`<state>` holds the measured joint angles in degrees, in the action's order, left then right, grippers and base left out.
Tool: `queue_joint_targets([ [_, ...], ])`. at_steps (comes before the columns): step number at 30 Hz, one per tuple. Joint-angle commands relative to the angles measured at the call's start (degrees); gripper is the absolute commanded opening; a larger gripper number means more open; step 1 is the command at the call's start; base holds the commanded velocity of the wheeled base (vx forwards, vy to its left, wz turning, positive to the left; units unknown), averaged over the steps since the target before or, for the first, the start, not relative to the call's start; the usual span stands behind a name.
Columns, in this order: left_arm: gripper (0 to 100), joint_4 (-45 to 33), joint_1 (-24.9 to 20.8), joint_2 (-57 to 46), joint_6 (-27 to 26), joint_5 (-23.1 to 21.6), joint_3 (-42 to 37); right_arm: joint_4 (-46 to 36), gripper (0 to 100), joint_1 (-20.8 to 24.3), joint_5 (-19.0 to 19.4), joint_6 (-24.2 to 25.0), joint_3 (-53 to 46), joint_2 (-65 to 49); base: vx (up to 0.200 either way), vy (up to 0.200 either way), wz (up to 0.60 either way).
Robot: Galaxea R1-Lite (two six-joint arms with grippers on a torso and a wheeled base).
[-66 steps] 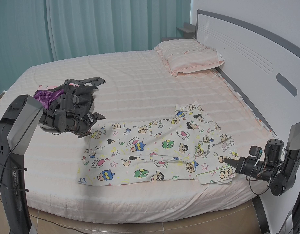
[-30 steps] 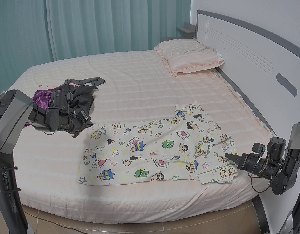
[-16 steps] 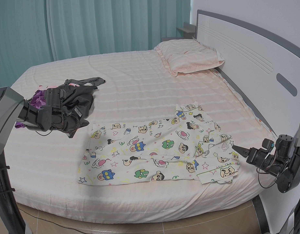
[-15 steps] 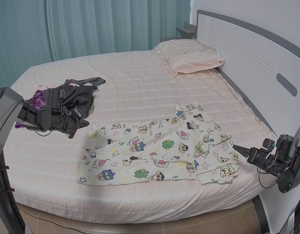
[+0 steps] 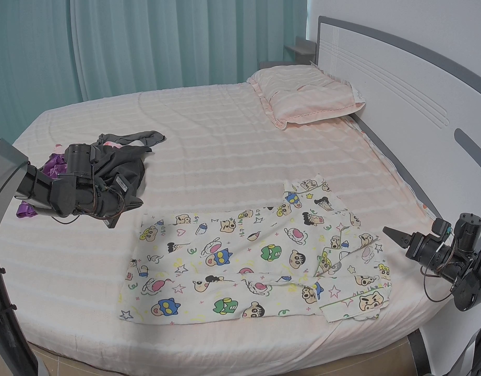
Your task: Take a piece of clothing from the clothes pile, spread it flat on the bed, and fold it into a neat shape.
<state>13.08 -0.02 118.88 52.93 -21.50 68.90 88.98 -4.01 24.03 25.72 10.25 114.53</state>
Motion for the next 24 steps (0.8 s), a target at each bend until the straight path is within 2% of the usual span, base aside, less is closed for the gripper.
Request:
queue_joint_targets([
  [1,0,1.42,0.02,-1.11,-0.02,0.15,-2.19,0.76,100,-0.03,0.05,0.03,-0.14,-0.80,0.000,0.000,0.00],
  [3,0,1.42,0.02,-1.11,-0.02,0.15,-2.19,0.76,100,-0.03,0.05,0.03,-0.14,-0.80,0.000,0.000,0.00],
  [5,0,5.99,-0.06,-1.37,0.07,0.23,-5.53,0.76,100,-0.03,-0.03,0.03,-0.06,-0.80,0.000,0.000,0.00],
  [9,0,7.40,-0.15,-1.72,0.15,0.23,-7.55,0.76,100,0.50,-0.47,0.03,-0.14,-0.89,0.000,0.000,0.00],
  [12,0,7.31,-0.15,-1.72,0.51,0.23,-7.64,0.76,100,0.67,-0.47,0.03,-0.06,-1.06,0.000,0.000,0.00],
  [15,0,7.66,-0.15,-1.64,3.76,0.23,-7.38,0.58,100,1.29,-0.39,0.03,-0.14,-1.24,0.000,0.000,0.00],
  [24,0,8.63,-0.24,0.47,3.32,0.15,-5.44,0.49,100,1.55,-0.39,-0.06,0.03,-0.62,0.000,0.000,0.00],
])
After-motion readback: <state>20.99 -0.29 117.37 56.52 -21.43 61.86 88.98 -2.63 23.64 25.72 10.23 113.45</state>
